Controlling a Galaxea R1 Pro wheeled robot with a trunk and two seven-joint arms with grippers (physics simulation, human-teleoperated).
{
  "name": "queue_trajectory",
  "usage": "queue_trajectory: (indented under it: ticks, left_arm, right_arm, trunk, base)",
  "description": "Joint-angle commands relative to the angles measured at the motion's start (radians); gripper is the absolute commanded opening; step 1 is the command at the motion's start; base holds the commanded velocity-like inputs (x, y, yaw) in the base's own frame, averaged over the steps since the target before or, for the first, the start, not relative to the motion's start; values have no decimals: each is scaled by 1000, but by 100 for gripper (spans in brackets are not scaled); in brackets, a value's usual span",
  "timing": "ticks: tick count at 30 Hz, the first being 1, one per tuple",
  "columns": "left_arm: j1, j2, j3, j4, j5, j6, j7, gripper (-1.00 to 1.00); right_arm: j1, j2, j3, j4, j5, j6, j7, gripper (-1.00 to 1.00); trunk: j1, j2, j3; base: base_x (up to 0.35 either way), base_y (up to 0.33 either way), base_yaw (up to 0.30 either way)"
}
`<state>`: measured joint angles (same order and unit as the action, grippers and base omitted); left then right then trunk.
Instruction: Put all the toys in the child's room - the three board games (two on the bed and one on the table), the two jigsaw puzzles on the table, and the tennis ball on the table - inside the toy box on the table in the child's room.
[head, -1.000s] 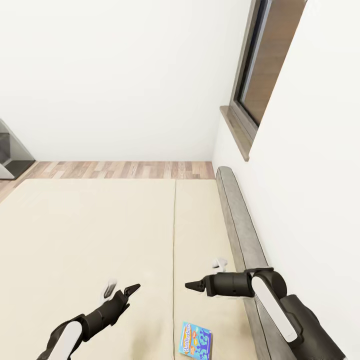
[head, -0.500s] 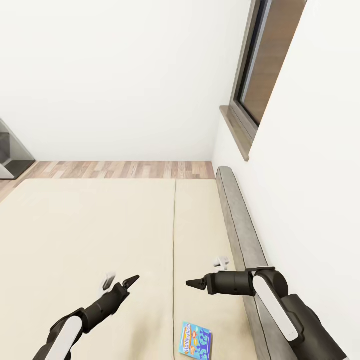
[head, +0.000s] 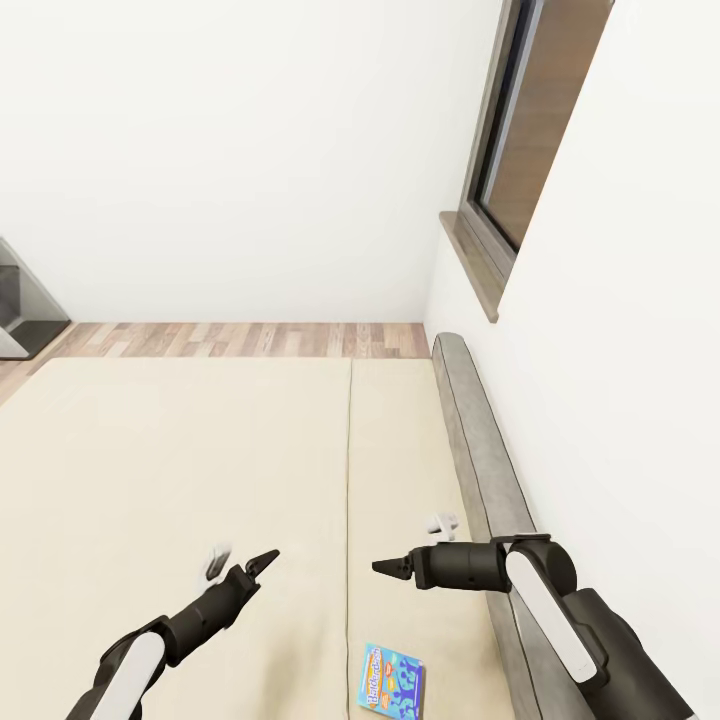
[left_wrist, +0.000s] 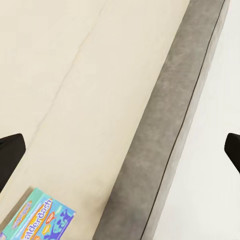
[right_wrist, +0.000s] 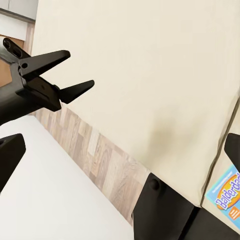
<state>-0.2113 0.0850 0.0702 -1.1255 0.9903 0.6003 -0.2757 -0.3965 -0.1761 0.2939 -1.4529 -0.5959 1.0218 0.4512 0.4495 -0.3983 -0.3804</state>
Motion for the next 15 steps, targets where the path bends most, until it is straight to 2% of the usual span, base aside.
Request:
queue_trajectory:
  ticks: [1,15]
  left_arm:
    - [-1,0,2,0,4,8,-1,100]
    - [-1,0,2,0,4,8,-1,100]
  right_arm:
    - [-1,-1,0,0,8,2,8,100]
    - [-1,-1,0,0,8,2,8,100]
  trunk:
    - [1,-2,-2]
    - [1,-2,-2]
  base:
    - [0,0,0]
    - [0,0,0]
